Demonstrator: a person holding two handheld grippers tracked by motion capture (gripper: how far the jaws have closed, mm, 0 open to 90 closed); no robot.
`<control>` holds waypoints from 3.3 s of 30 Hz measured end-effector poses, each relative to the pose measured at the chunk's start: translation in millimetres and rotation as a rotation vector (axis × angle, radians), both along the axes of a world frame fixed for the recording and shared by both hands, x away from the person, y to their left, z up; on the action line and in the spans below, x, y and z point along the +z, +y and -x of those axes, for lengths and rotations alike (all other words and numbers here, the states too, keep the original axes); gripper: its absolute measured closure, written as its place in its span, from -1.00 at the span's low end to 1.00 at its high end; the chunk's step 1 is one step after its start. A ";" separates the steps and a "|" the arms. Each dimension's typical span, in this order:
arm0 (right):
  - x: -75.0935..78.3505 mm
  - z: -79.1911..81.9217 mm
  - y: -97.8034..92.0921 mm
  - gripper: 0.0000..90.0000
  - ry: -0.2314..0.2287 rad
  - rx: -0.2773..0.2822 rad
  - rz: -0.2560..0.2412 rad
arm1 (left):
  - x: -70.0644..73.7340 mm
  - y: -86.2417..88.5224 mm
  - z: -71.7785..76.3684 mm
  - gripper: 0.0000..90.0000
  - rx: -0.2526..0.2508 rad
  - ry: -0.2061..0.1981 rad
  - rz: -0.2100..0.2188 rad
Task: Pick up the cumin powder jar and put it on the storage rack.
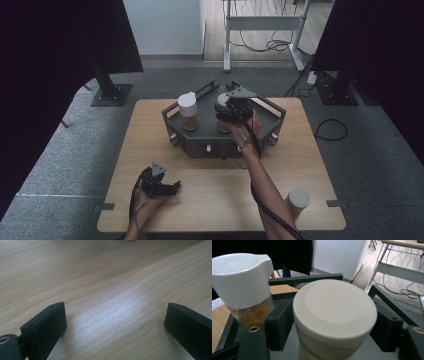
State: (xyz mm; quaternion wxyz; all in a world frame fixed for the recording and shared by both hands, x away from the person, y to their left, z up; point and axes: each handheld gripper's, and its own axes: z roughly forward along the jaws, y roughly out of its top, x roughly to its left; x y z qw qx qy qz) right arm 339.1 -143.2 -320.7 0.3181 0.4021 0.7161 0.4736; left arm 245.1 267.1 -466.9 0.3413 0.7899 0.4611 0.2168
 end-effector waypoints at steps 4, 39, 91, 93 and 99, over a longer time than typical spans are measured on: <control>-0.2 -1.1 1.8 -0.58 0.003 0.006 0.004 | 0.0 0.0 0.0 -0.92 0.000 0.000 0.000; -1.6 -3.1 -14.5 -0.98 0.039 0.076 -0.050 | 0.0 0.0 0.0 -0.92 -0.001 -0.001 -0.001; 2.8 61.2 -64.4 -0.90 0.014 0.072 -0.016 | 0.2 0.0 -0.1 -0.92 -0.001 0.000 -0.002; 2.6 63.6 -66.0 -0.90 0.015 0.070 -0.013 | 0.1 0.0 -0.1 -0.91 -0.001 0.000 -0.002; 0.1 70.8 -72.1 -0.90 0.016 0.067 -0.012 | 0.2 0.0 -0.1 -0.92 -0.001 0.000 -0.002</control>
